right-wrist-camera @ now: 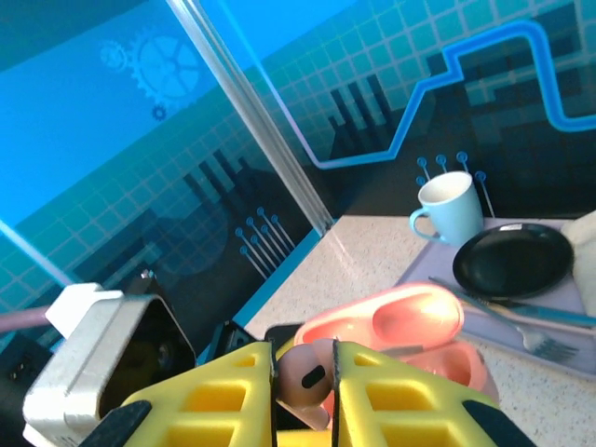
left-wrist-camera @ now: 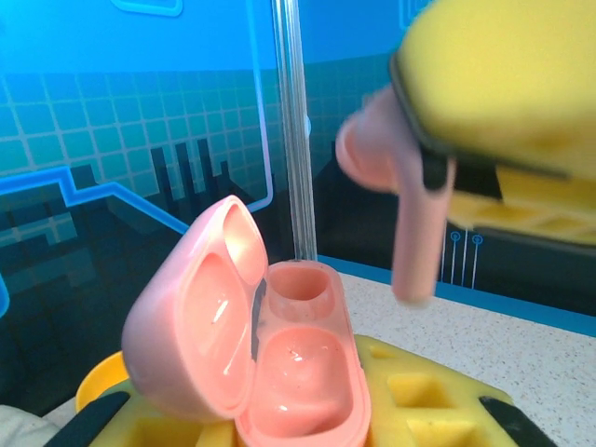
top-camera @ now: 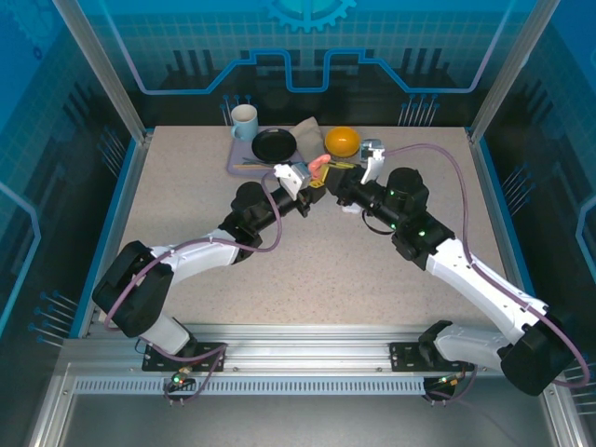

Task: Insert the wireless bluetooth earbuds into the charging case

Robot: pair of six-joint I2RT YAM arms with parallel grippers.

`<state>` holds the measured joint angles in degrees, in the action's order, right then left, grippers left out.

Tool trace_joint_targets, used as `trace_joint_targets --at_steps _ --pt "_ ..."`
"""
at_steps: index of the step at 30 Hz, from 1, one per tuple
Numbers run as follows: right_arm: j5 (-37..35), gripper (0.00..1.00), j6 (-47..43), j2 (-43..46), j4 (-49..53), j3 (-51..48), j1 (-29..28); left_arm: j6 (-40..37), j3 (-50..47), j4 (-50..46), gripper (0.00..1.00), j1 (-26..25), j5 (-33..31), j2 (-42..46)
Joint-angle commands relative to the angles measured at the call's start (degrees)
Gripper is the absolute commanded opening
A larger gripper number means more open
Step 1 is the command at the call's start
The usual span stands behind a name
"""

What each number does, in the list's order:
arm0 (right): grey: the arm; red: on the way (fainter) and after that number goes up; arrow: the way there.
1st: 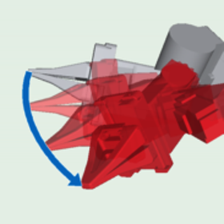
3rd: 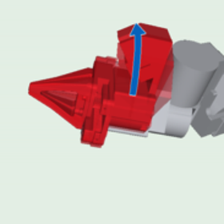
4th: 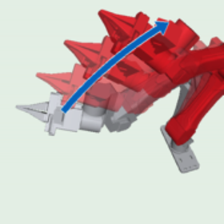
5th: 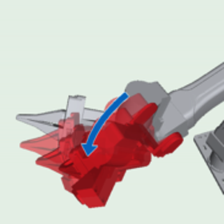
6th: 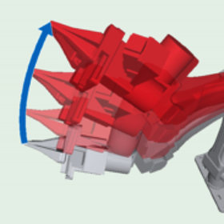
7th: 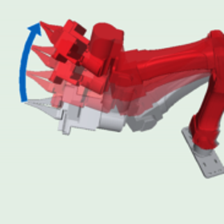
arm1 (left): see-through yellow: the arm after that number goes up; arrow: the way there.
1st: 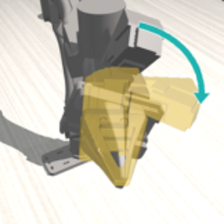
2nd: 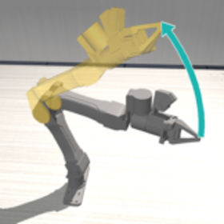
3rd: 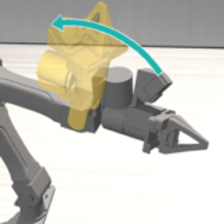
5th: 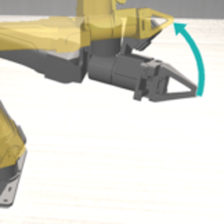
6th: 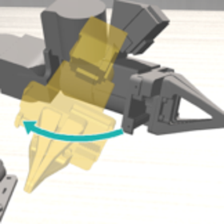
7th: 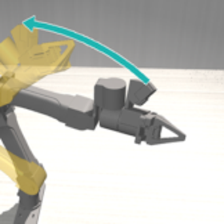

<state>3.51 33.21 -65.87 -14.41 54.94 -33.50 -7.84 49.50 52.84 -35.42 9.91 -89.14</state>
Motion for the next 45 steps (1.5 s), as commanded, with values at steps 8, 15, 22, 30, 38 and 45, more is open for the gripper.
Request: trace_joint_targets --at_steps 8,15,22,30,38,45 --pt "-2.03 0.18 1.37 -2.69 -6.32 0.36 -0.71 1.15 3.51 -0.08 0.00 -0.11 1.69 0.58" --pt "-1.44 0.17 1.92 -3.65 -6.74 0.27 -0.78 1.33 3.58 -0.46 0.00 -0.11 1.69 0.49" --pt "-0.72 0.17 2.74 -4.61 -7.21 0.12 -0.86 1.61 4.01 -0.59 0.00 -0.09 1.69 0.11" --pt "-0.35 0.15 3.26 -4.65 -7.32 -1.06 -0.96 1.26 4.38 -1.15 0.00 -0.09 1.58 -0.18" --pt "-0.51 0.14 3.00 -3.99 -6.66 -2.11 -1.30 1.48 4.91 -1.25 0.00 -0.11 1.57 -0.53" --pt "-2.04 0.14 0.70 -2.92 -4.63 -2.69 -1.57 1.43 5.30 -1.39 0.00 -0.15 1.29 -0.49"
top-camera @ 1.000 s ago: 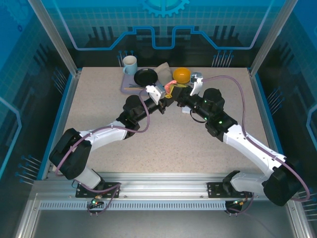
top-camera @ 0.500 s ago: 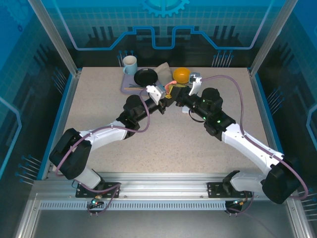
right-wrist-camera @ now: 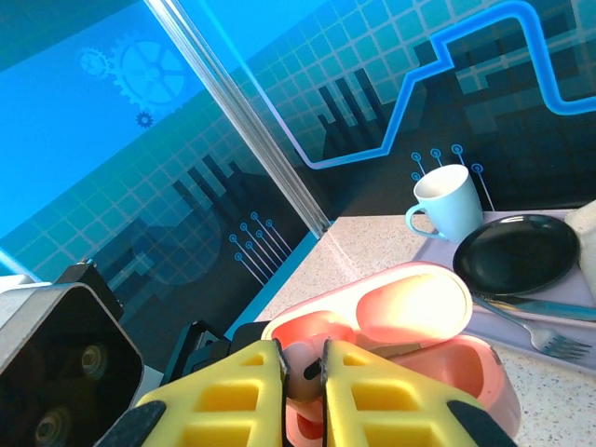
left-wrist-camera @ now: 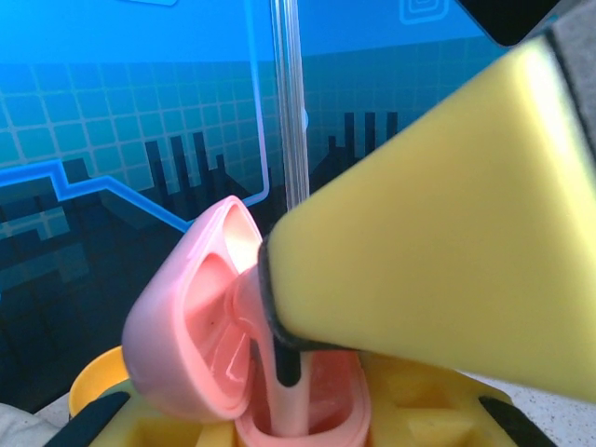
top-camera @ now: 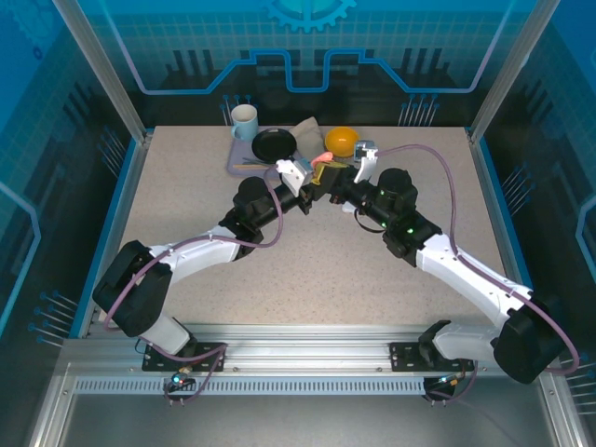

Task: Insert the wireless bluetooth earbuds into the charging case

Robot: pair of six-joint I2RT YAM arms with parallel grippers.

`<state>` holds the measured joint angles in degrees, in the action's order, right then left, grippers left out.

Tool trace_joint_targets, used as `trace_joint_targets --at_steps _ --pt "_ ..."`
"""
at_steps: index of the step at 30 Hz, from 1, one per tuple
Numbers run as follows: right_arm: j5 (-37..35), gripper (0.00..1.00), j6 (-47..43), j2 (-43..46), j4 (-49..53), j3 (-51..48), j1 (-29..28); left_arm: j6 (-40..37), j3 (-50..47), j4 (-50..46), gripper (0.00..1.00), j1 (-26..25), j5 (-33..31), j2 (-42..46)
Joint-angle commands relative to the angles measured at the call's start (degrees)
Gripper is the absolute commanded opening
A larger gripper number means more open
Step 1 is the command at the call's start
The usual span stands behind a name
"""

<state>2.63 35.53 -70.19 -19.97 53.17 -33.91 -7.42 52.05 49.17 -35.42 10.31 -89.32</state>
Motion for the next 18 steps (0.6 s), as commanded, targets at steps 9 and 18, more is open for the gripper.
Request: trace_joint_targets --at_steps 9,18 --pt "-2.87 0.12 -3.84 1.26 3.85 -0.17 -1.74 1.45 3.23 2.52 0.00 -0.17 1.20 -0.35" --pt "-3.64 0.27 -3.49 0.63 4.17 0.61 -1.86 1.52 3.16 2.25 0.00 -0.09 1.32 -0.32"
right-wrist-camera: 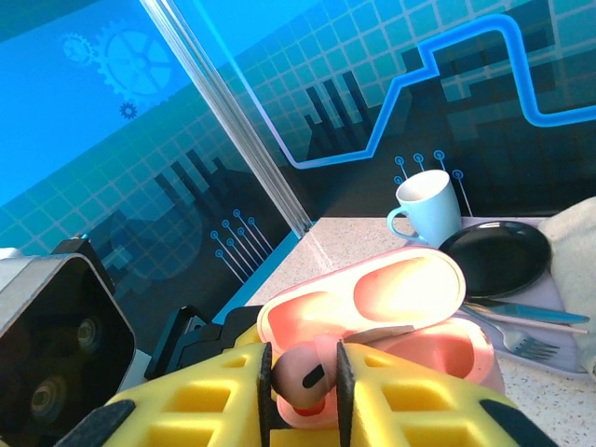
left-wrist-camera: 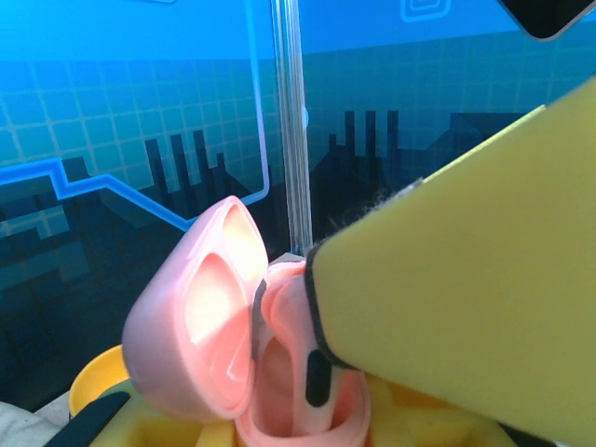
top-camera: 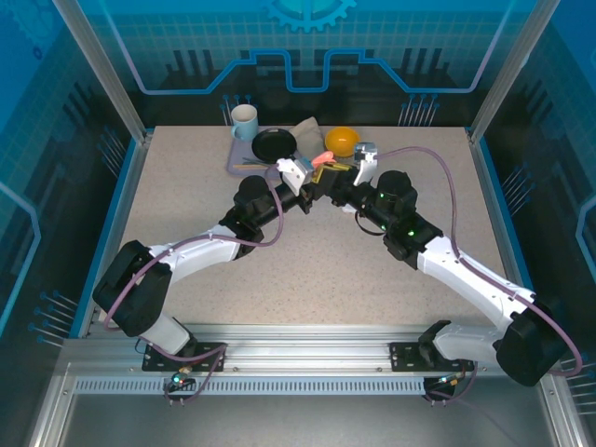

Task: Insert the wireless bluetooth earbuds into the charging case

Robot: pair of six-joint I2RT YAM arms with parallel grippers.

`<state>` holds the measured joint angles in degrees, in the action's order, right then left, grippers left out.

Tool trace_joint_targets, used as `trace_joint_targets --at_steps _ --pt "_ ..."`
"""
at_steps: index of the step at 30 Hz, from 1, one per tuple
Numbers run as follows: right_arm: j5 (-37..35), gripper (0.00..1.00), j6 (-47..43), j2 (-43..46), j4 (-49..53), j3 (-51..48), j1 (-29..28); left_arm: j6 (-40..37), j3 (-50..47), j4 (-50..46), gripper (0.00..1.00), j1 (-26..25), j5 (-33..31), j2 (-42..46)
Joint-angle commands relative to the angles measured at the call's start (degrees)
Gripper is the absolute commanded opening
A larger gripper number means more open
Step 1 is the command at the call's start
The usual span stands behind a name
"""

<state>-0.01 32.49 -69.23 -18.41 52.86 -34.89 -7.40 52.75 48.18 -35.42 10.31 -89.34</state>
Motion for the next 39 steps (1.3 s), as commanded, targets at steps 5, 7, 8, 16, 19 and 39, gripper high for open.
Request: trace_joint_targets --at_steps 5,7,8,16,19,39 --pt "-1.47 0.29 -0.23 -0.36 4.93 2.10 -0.88 1.69 2.32 3.49 0.00 -0.14 1.47 -0.32" --pt "-1.58 0.31 0.27 -0.50 5.31 2.75 -0.73 1.81 2.20 3.48 0.00 -0.09 1.61 -0.28" --pt "-1.33 0.32 0.50 -0.63 5.35 2.97 -0.55 1.82 2.19 3.43 0.00 -0.08 1.67 -0.32" --pt "-0.88 0.52 2.58 -1.47 6.16 5.15 0.35 2.22 1.14 3.50 0.00 -0.14 1.66 -0.04" --pt "0.48 0.62 5.01 -0.54 5.83 5.60 2.07 2.26 0.52 3.80 0.00 -0.08 1.12 0.39" --pt "-0.93 0.71 11.20 0.89 40.03 10.19 2.70 5.66 -5.54 -1.04 0.00 13.20 -1.78 11.72"
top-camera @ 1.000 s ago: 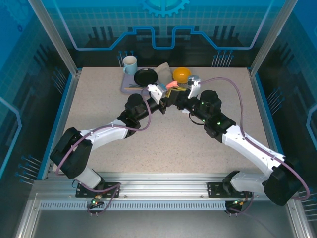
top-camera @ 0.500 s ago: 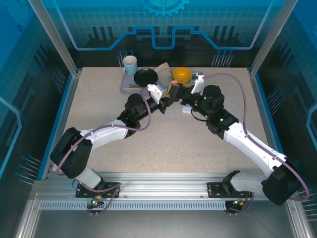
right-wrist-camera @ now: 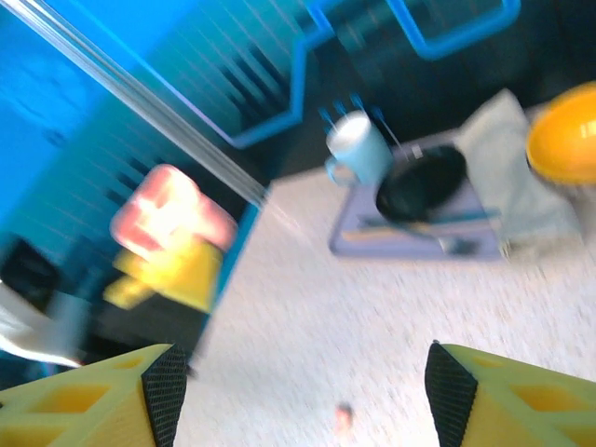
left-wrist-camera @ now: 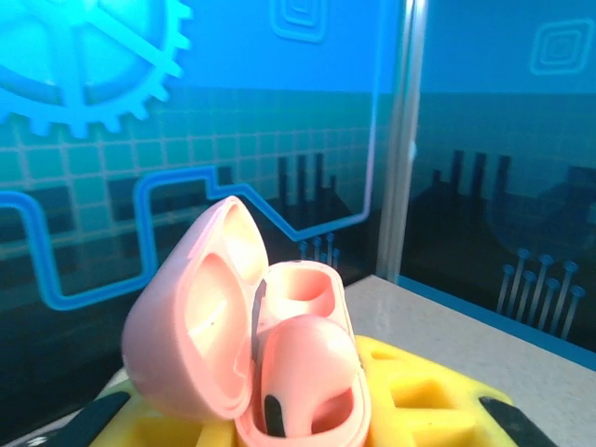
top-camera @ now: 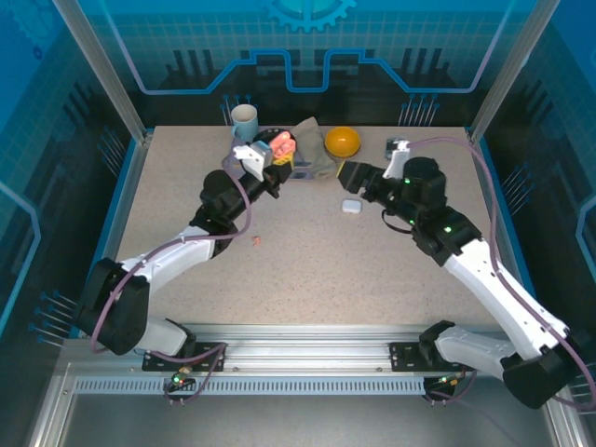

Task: Insert the wireless bluetooth earbuds into the charging case

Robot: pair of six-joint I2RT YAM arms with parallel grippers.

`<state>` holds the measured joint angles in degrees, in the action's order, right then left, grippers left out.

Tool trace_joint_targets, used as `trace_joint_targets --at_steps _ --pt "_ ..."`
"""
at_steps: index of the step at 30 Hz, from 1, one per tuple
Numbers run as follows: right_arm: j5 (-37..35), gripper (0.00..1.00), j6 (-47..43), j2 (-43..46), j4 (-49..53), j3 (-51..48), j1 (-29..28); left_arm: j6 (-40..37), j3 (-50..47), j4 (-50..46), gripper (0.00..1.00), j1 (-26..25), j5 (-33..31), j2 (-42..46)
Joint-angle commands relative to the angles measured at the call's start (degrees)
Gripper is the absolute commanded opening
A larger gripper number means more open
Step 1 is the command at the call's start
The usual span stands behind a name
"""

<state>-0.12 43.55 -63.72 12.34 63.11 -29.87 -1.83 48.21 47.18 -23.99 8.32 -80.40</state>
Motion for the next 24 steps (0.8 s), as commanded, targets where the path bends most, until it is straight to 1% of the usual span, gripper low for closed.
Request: trace_joint_targets --at_steps 1,4,5,7,10,13,17,22,24 --pt "-1.90 0.71 -0.06 -7.20 10.04 0.37 -3.86 -0.09 -1.09 -0.47 0.00 2.42 0.21 3.41" --pt "-4.21 0.70 0.45 -15.99 12.91 4.17 -8.07 -0.72 -1.13 -1.42 0.00 4.00 -0.01 4.99" --pt "-6.03 0.70 1.20 -18.72 14.87 6.07 -9.77 -0.63 -1.26 -1.53 0.00 4.59 -0.05 5.29" --pt "-7.34 0.69 2.03 -26.03 18.05 11.03 -12.55 -0.30 -1.29 -1.63 0.00 5.76 -0.32 5.93" --pt "-10.49 0.69 3.45 -36.64 24.42 21.05 -16.43 0.19 -1.03 -1.41 0.00 7.20 -1.05 5.96" --pt "-14.13 0.69 6.68 -46.62 31.84 31.28 -19.41 0.56 -0.12 -0.73 0.00 8.56 -1.87 5.07" --pt "-15.97 0.68 10.39 -57.20 36.25 40.89 -21.78 1.80 1.62 0.67 0.00 10.68 -2.28 3.38" --pt "-15.93 0.67 10.98 -66.47 37.93 50.27 -23.85 3.29 3.45 0.99 0.00 12.53 -1.64 2.09" --pt "-16.14 0.67 10.72 -70.54 40.04 54.49 -24.53 3.41 3.68 1.09 0.00 12.89 -1.55 1.89"
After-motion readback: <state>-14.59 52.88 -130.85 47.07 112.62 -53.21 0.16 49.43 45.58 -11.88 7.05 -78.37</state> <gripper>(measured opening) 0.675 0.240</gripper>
